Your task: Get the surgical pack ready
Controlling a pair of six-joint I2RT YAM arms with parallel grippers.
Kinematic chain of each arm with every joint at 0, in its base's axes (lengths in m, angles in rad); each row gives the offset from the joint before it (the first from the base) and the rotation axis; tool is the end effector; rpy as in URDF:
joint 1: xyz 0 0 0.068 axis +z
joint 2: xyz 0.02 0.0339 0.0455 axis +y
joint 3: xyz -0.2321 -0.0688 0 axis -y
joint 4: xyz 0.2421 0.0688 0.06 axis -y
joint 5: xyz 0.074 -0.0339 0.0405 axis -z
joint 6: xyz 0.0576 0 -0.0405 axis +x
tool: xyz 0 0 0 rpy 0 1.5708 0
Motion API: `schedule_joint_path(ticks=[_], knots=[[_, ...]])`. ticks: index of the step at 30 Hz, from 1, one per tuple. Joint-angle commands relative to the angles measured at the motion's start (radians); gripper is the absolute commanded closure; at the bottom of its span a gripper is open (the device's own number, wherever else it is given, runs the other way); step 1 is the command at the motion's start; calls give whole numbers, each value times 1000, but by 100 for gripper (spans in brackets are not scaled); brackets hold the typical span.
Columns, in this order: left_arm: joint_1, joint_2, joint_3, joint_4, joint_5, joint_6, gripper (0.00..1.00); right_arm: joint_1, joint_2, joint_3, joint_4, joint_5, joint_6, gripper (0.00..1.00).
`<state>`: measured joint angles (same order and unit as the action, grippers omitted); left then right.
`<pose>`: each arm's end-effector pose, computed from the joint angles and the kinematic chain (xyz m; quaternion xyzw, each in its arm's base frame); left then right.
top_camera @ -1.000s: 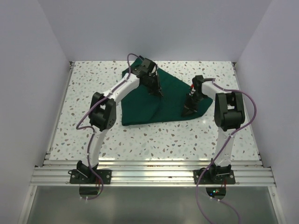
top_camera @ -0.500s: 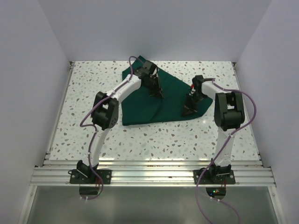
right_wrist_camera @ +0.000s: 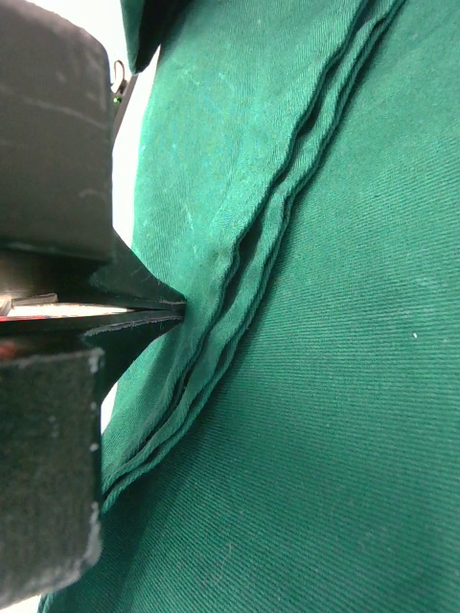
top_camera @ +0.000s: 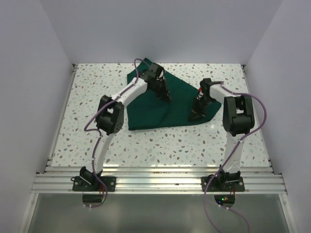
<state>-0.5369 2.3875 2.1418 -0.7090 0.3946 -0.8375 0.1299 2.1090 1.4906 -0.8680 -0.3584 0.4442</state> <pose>0.4287 -0.2809 0.1679 -0.0812 0.9328 -0.3330 0.1113 0.3760 0.0695 0.0938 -0.1464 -0.9722 -0.1825 0.0106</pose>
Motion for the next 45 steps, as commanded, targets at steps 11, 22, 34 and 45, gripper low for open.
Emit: schedule_joint_path(ticks=[11, 22, 34, 45], knots=[[5, 33, 46, 86, 78, -17, 100, 7, 86, 5, 46, 58, -10, 100], [38, 1, 50, 129, 93, -9, 50, 8, 97, 23, 38, 61, -5, 100], [307, -150, -137, 422, 136, 182, 56, 13, 5, 121, 29, 47, 25, 100], [495, 42, -60, 546, 245, 181, 98, 96, 35, 238, 335, -344, 209, 95]])
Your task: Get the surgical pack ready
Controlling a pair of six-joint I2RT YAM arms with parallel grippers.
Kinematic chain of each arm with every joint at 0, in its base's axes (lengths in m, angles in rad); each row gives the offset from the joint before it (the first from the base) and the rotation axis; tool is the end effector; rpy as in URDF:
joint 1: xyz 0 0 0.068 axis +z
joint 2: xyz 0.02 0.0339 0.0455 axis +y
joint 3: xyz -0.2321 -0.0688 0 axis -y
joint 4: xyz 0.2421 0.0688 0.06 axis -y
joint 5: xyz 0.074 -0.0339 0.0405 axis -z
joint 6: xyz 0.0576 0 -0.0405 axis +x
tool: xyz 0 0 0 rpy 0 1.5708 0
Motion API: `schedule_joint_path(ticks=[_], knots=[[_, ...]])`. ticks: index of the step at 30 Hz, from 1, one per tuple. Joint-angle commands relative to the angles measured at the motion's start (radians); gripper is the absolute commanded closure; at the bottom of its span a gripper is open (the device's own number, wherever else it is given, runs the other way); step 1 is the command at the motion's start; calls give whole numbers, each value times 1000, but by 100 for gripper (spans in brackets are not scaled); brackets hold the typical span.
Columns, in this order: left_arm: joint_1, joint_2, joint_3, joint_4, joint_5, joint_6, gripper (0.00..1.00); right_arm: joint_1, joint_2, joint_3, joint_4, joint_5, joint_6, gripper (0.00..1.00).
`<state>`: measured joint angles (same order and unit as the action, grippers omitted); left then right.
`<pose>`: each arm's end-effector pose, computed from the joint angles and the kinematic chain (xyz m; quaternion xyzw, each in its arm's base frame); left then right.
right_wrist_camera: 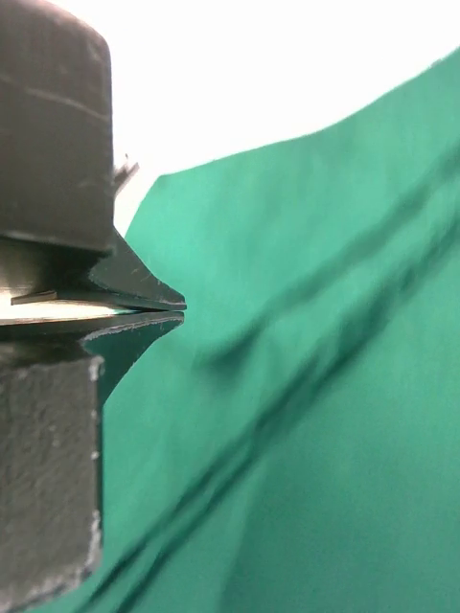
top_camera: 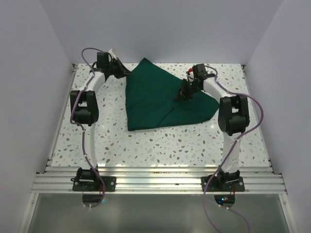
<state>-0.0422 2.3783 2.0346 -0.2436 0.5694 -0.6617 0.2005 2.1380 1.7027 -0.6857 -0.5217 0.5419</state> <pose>0.5361 -0.0537 0.1810 -0.1316 0.8462 -0.3886 0.3400 0.4288 0.1164 0.1500 0.1033 0.9379 0.3124 0.1096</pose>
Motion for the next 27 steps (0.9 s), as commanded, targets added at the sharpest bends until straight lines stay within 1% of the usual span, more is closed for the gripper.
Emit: schedule_joint_path(ticks=[1, 2, 3, 5, 7, 12, 15, 17, 20, 23, 26, 27], knots=[[7, 67, 64, 90, 78, -6, 99, 30, 17, 22, 190, -208, 140, 95], [10, 102, 84, 87, 93, -9, 99, 39, 34, 15, 271, -236, 170, 95], [13, 113, 101, 93, 99, -15, 99, 45, 57, 12, 306, -276, 229, 95], [18, 122, 82, 150, 118, -45, 100, 54, 86, 18, 377, -294, 272, 95], [22, 142, 79, 149, 101, -59, 100, 60, 126, 31, 416, -314, 328, 96], [41, 194, 101, 155, 89, -87, 100, 63, 174, 58, 400, -311, 345, 97], [41, 231, 117, 158, 80, -98, 100, 56, 197, 46, 394, -308, 349, 98], [67, 265, 131, 158, 69, -99, 100, 53, 209, 35, 385, -305, 343, 98], [74, 314, 185, 159, 73, -113, 100, 48, 218, 18, 368, -293, 326, 98], [80, 340, 202, 165, 81, -122, 100, 40, 217, 6, 368, -296, 323, 99], [82, 323, 197, 182, 89, -139, 98, 39, 209, 28, 335, -301, 294, 98], [82, 312, 191, 190, 92, -147, 91, 37, 203, 37, 318, -296, 284, 99]])
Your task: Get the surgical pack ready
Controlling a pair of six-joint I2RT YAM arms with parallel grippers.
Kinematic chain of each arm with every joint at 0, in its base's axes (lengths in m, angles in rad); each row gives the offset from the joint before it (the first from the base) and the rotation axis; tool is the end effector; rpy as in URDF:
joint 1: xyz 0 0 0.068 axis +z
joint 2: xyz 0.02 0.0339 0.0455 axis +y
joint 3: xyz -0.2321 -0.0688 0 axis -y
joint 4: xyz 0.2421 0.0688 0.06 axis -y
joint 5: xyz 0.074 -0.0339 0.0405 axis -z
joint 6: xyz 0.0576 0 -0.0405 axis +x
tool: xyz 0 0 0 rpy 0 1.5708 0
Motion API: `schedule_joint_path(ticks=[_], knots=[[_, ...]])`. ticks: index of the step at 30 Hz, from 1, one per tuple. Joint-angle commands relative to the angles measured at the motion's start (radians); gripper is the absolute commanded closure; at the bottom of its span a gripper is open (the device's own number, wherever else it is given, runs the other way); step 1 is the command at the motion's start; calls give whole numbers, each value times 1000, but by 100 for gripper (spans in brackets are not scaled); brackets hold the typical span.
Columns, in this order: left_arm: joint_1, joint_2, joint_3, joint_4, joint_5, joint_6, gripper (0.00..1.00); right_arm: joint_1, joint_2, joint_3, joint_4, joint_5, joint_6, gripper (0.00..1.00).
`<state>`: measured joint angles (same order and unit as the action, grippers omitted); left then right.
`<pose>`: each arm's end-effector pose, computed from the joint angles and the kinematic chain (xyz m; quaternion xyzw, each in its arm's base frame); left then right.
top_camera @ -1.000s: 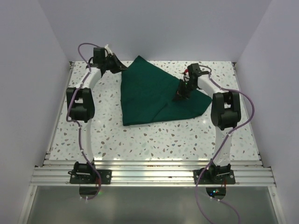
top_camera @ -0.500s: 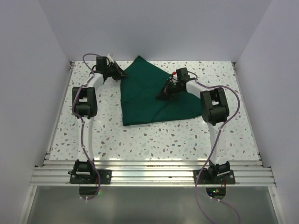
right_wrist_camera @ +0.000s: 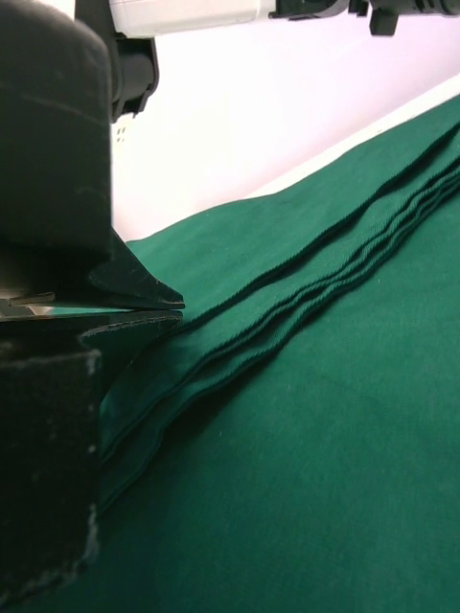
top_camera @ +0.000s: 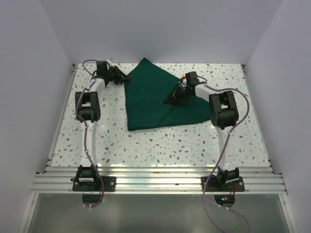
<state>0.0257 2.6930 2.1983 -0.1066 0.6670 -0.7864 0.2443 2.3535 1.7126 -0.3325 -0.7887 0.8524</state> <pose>0.5698 -0.0210 0.0846 -0.1901 0.8283 -0.4324 0.3013 0.4540 0.1553 0.0867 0.1563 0.8757 0.4550 0.0404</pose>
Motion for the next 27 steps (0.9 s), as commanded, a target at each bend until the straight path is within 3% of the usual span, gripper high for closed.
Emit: schedule_joint_path(ticks=[1, 4, 7, 10, 12, 16, 17, 20, 27], knots=[[16, -27, 25, 67, -3, -45, 86, -10, -20, 44, -51, -27, -29, 99], [13, -97, 21, 85, 3, -71, 80, -36, -65, 58, -51, -14, -30, 99], [13, -203, -9, 70, -23, -77, 65, -95, -135, 73, -118, 53, -64, 96], [8, -313, -61, -10, -76, -44, 59, -179, -184, 117, -302, 229, -191, 75], [-6, -372, -123, -97, -102, 17, 59, -215, -203, 139, -376, 336, -248, 72], [-61, -559, -270, -244, -228, 136, 59, -280, -230, 176, -534, 685, -337, 42], [-75, -596, -364, -252, -243, 156, 59, -289, -234, 170, -540, 783, -357, 40], [-131, -728, -538, -260, -288, 226, 58, -322, -249, 125, -539, 891, -380, 30], [-201, -895, -735, -288, -274, 306, 57, -402, -174, 105, -476, 790, -450, 25]])
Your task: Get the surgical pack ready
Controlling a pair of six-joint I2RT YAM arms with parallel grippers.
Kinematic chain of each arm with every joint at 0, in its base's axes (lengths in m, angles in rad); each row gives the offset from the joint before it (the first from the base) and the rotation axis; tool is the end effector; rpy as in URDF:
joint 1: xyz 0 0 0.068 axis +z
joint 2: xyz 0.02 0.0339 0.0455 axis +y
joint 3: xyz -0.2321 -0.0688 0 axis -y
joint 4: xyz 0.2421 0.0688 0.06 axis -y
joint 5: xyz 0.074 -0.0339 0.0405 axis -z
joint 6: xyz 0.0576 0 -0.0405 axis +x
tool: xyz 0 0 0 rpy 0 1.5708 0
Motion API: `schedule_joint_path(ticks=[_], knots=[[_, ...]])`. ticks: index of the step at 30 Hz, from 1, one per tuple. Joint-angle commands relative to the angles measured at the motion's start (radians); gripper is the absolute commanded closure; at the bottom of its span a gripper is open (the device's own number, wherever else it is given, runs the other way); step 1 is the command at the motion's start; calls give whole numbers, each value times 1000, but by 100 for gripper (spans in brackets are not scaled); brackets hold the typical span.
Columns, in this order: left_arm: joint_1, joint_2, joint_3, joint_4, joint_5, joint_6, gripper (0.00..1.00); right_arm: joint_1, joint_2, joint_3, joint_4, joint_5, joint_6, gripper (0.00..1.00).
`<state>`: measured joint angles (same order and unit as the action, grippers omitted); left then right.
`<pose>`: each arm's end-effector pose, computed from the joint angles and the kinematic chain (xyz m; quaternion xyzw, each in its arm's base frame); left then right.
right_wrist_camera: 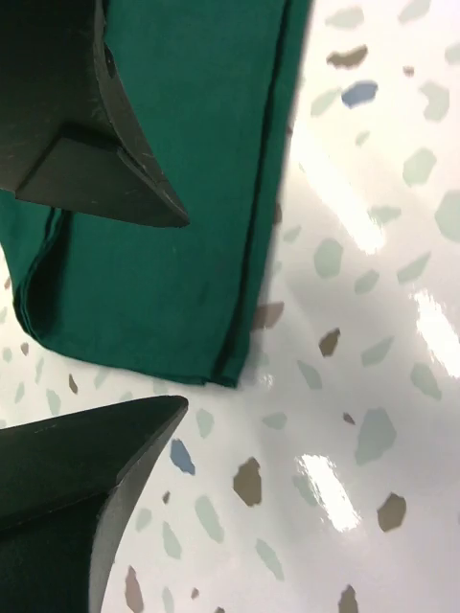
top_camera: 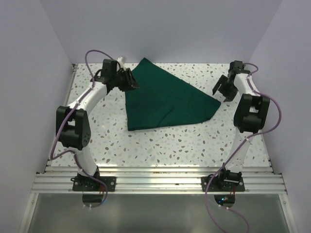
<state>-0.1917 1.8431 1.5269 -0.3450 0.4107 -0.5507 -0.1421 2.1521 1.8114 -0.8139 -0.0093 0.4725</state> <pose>0.4190 -0.1047 0.2409 -0.0689 0.8813 -0.3267 0.3343 0.4444 -0.0630 0.1628 0.2950 0.9329 0.0385 0.2030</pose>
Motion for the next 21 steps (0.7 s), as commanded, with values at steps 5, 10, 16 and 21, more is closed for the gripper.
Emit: schedule_joint_path(ticks=[5, 10, 16, 21], knots=[[17, -108, -108, -51, -3, 61, 57, -19, 71, 0, 8, -60, -94, 27], [17, -107, -106, -46, 23, 48, 58, -27, 107, -35, 38, -81, -100, 29], [17, -94, -93, -57, 27, 46, 57, -27, 140, -12, 32, -129, -104, 43], [17, -81, -85, -60, 23, 44, 58, -27, 98, -78, 71, -156, -95, 62]])
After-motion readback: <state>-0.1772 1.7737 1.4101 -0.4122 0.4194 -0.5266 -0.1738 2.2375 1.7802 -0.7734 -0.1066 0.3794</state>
